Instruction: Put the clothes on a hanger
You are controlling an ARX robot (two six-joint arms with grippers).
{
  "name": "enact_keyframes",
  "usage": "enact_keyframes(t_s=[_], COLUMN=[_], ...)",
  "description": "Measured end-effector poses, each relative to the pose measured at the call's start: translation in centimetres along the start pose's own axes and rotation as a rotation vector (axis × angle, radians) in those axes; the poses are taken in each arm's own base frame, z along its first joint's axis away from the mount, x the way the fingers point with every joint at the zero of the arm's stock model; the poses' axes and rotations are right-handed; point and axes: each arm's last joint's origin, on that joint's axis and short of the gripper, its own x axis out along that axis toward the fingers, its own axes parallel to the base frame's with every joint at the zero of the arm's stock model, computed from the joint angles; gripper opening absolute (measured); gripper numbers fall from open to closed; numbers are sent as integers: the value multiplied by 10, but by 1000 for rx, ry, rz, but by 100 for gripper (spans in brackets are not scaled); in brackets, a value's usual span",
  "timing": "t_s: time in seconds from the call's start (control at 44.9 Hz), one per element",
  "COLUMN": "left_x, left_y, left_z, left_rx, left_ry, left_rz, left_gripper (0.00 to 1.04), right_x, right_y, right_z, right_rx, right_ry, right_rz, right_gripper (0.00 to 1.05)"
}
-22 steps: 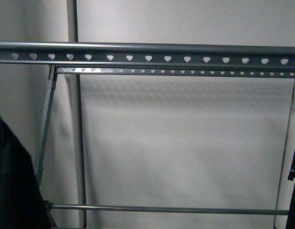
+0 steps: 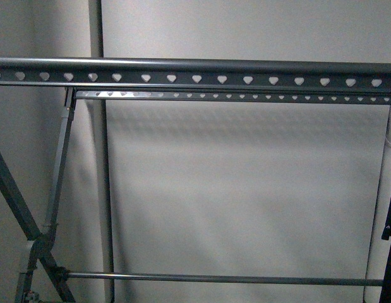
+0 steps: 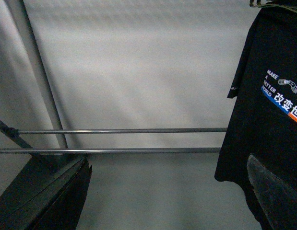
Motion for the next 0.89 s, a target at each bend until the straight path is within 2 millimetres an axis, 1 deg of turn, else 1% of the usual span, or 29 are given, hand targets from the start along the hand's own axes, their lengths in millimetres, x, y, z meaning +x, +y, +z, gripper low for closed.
enact_keyframes(t_s=[0.067,0.134,0.156,0.201,0.245,0.379,0.468,0.513,0.579,0.669,0.713,0.758,0.891], left_x=[17,35,39,52,71,102,120,136,154,169,174,176,178], left_y=[9,18,19,25,32,40,45,49,54,60,61,62,61], left_z=[22,38,41,52,65,87,95,99,98,94,94,94,93], left_rx=[-95,-201,-217,-267,-337,-414,-460,-487,-516,-544,-555,-554,-555], left_ry=[35,71,73,72,37,-1,12,10,38,55,51,53,61], left_rz=[126,231,247,308,382,483,531,567,607,657,671,682,670], left_gripper=[98,98,98,98,98,98,98,98,98,98,98,93,64], right_x=[0,0,0,0,0,0,0,0,0,0,0,0,0], right_y=[0,0,0,0,0,0,0,0,0,0,0,0,0], right_z=[0,0,0,0,0,0,0,0,0,0,0,0,0], right_rx=[0,0,0,0,0,0,0,0,0,0,0,0,0], right_ry=[0,0,0,0,0,0,0,0,0,0,0,0,0], right_rz=[-1,-1,-1,-1,-1,-1,-1,-1,-1,-1,-1,-1,-1], right_gripper=[97,97,97,97,97,97,97,97,97,97,97,97,97])
